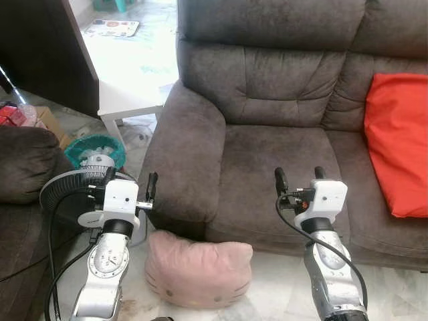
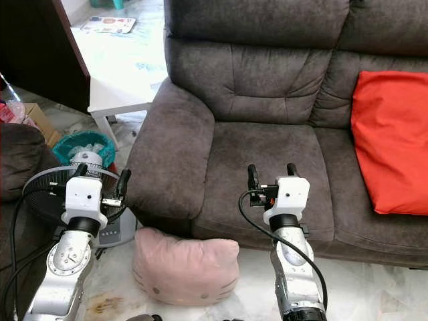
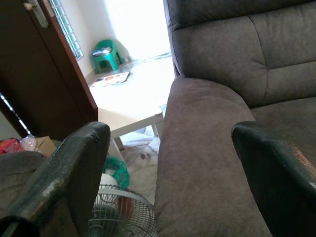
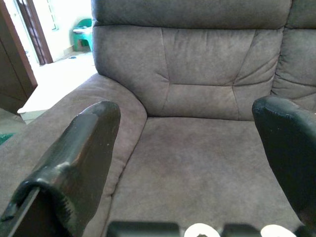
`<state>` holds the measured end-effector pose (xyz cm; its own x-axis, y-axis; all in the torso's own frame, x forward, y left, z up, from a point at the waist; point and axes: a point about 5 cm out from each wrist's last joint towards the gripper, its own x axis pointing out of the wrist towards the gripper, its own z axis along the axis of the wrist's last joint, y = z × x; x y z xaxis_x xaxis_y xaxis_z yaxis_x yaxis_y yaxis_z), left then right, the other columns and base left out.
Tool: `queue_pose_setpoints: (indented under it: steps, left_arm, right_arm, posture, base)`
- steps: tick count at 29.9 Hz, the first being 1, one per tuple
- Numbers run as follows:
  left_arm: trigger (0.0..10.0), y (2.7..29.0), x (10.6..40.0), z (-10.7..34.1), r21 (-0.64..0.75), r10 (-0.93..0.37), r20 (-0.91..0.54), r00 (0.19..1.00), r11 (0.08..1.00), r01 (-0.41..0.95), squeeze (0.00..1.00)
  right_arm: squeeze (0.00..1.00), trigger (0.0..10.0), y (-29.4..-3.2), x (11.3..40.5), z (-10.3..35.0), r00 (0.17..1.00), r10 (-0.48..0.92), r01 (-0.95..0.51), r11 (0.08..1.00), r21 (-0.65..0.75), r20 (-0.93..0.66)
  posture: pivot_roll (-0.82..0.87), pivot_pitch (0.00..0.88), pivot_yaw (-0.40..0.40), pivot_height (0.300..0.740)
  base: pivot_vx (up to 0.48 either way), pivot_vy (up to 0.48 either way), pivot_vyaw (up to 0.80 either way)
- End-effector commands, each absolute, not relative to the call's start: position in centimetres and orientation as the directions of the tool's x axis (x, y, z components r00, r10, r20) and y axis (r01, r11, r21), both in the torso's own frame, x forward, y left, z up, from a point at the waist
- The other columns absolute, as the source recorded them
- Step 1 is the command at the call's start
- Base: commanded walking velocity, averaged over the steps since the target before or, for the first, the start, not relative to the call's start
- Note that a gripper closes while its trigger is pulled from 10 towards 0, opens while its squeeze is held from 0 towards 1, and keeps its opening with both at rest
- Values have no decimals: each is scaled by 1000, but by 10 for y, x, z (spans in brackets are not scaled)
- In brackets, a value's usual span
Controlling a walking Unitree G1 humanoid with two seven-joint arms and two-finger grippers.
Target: Move the pillow to the sofa from floor
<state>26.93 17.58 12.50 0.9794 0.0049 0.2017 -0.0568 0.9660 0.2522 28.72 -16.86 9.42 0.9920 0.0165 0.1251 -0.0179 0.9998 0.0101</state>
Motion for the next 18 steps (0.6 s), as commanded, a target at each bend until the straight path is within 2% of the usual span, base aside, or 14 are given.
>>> queue_pose_setpoints:
  steps: [1,7,18]
  left_arm:
    - [10000,175,269,129,253,-1,219,976,966,-56,0]
    - [10000,174,269,127,242,-6,209,978,969,-46,0]
    - [10000,173,270,127,242,-10,206,979,969,-41,0]
  right_arm:
    - [0,10000,-172,287,96,991,5,-7,1000,17,131]
    - [0,10000,-170,286,95,992,10,-13,1000,19,126]
    - [0,10000,-169,287,95,992,13,-15,1000,18,123]
  posture:
    - [140,103,-34,740]
    - [138,98,-34,740]
    - [137,102,-35,740]
  base:
    - [0,0,0]
    - [0,0,0]
    - [0,480,0]
